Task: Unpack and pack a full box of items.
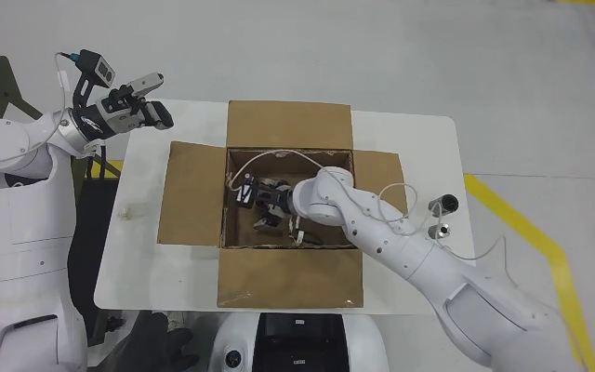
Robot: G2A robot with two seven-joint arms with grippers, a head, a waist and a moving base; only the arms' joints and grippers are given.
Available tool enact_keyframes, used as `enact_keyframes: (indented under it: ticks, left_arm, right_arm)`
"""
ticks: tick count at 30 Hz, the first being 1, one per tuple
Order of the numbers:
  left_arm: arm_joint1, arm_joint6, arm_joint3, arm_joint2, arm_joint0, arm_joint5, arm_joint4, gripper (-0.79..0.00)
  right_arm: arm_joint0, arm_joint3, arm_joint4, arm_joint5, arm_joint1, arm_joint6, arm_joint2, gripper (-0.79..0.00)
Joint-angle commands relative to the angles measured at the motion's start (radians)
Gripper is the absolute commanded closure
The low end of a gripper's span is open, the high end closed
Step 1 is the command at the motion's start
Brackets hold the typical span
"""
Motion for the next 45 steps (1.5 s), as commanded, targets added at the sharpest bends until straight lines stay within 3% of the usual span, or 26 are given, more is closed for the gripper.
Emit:
enact_keyframes:
  ticks: [1,4,7,16,28,45]
  left_arm:
    - [0.0,0.0,0.0,0.0,0.0,0.0,0.0,-0.785]
    - [0.0,0.0,0.0,0.0,0.0,0.0,0.0,-0.785]
    - [0.0,0.0,0.0,0.0,0.0,0.0,0.0,-0.785]
    - [0.0,0.0,0.0,0.0,0.0,0.0,0.0,-0.785]
    - [0.0,0.0,0.0,0.0,0.0,0.0,0.0,-0.785]
    - [0.0,0.0,0.0,0.0,0.0,0.0,0.0,-0.785]
  right_arm:
    - [-0.003,-0.001,-0.003,0.002,0.0,-0.002,0.006,-0.323]
    - [-0.009,-0.007,-0.011,0.002,0.001,0.0,0.016,-0.191]
    - [-0.015,-0.026,-0.023,0.008,0.004,0.013,0.028,0.0]
    - [-0.055,-0.176,-0.071,0.03,0.033,0.104,0.094,0.0]
    - [-0.178,-0.518,-0.114,0.013,0.097,0.291,0.219,0.0]
    - [-0.309,-0.843,-0.138,0.02,0.147,0.502,0.328,0.0]
